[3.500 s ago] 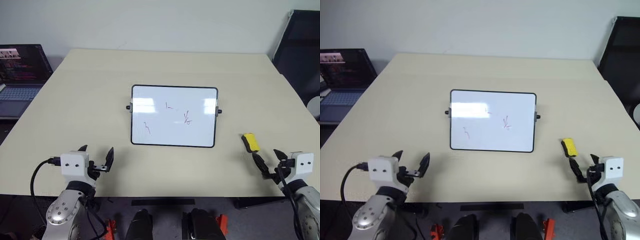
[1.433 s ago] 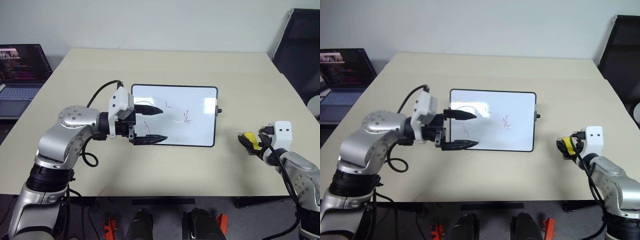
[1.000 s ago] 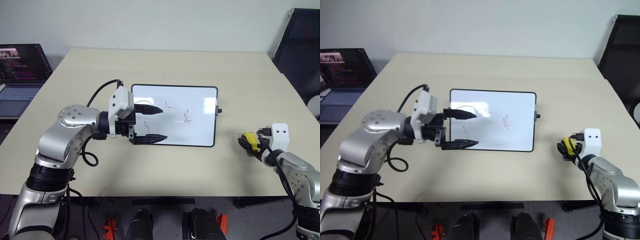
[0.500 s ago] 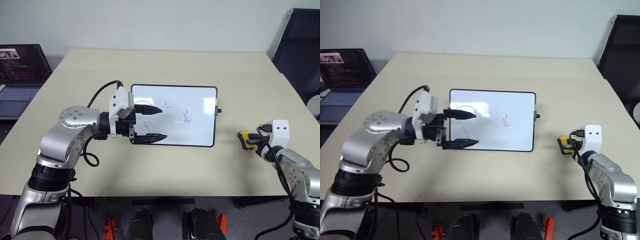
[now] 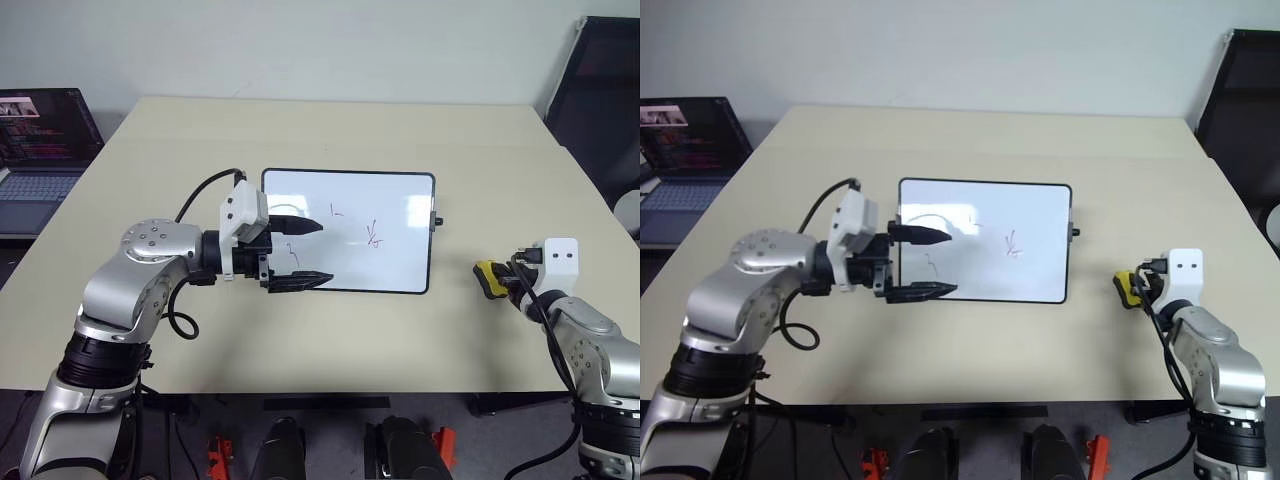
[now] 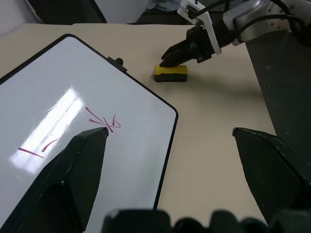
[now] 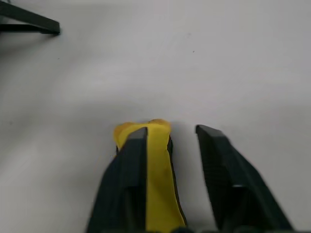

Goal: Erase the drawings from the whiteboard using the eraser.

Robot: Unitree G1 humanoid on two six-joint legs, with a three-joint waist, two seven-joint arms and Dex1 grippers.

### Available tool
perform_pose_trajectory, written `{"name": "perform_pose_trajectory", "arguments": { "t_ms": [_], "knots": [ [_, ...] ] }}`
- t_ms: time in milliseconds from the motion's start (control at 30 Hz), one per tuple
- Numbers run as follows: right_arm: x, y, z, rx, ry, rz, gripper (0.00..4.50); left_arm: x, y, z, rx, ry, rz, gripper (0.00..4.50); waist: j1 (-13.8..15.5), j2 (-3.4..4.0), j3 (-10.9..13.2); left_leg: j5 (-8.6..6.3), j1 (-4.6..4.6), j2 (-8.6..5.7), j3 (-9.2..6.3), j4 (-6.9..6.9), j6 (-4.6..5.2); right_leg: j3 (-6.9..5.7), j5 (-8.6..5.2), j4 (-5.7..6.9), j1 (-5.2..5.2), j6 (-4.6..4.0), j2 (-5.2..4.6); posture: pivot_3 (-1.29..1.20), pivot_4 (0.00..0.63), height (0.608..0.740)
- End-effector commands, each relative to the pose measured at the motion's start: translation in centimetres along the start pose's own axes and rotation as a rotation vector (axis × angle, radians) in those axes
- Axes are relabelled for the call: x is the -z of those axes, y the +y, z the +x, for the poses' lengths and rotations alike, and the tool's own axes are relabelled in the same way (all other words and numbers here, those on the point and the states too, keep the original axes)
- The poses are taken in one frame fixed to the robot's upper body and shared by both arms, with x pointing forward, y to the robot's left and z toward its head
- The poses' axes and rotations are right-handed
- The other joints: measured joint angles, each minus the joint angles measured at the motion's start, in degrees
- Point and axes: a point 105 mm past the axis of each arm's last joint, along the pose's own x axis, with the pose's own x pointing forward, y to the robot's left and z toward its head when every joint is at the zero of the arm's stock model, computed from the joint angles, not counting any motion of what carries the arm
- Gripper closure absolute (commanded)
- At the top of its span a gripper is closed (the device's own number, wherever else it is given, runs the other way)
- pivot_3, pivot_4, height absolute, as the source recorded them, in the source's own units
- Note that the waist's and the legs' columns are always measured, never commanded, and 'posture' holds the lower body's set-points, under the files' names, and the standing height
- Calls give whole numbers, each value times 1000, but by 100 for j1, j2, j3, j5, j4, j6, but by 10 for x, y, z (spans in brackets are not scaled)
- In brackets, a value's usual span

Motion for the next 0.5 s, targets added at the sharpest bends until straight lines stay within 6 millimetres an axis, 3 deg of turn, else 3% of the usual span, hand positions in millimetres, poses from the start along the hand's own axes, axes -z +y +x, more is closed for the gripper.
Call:
{"name": "perform_pose_trajectory", "arguments": {
  "t_ms": [33,133,500],
  "knots": [
    [-17,4,-5,-48,-30,-18,1411,-10,-2,-1,1,-19,37,0,2,0,0,0,0,0,0,0,0,0,0,0,0,0,0,0,150,740],
    [-14,6,-4,-61,1,-22,320,-11,-3,1,9,-24,40,0,1,0,0,0,0,0,1,0,0,0,0,0,0,0,0,0,150,740],
    [-8,3,11,-56,33,-23,320,-21,-13,13,110,-50,62,0,1,0,0,0,-1,0,1,1,0,1,3,0,1,-3,0,0,150,740]
  ]
}}
